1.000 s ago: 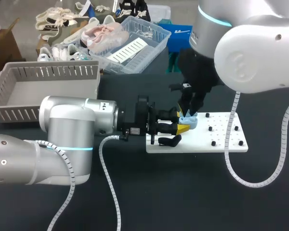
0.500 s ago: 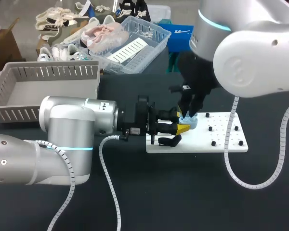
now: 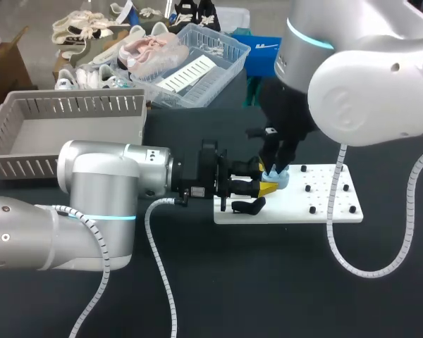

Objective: Pick up each earbud case from the left stands, insert the matching earbuds, close the lid, and place the case in the box.

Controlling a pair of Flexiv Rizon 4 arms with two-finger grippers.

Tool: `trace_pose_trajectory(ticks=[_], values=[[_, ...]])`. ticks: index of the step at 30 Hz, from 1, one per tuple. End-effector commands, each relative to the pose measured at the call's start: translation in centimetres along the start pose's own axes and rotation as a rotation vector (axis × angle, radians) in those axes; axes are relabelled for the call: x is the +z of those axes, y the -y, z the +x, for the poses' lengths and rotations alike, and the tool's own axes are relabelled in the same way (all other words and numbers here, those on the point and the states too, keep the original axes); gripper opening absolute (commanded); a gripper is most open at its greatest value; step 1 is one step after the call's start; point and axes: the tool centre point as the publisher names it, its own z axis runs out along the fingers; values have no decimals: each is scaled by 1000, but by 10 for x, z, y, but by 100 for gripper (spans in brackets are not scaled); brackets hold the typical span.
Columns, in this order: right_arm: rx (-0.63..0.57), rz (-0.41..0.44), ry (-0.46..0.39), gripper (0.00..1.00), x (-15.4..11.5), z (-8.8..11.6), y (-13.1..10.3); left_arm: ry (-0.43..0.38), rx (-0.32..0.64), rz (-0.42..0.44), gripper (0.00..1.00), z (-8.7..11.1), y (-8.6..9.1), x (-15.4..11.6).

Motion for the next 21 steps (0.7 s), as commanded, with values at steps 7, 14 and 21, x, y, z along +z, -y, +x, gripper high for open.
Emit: trace_pose_trajectory(ticks=[7, 14, 21], values=[[9, -5, 3, 0, 3, 0, 0, 3, 1, -1, 0, 1, 0, 0], [7, 1, -4, 0, 5, 1, 1, 3, 1, -1, 0, 1, 0, 0], [6, 11, -9, 0, 8, 2, 0, 3, 1, -1, 0, 1, 0, 0]])
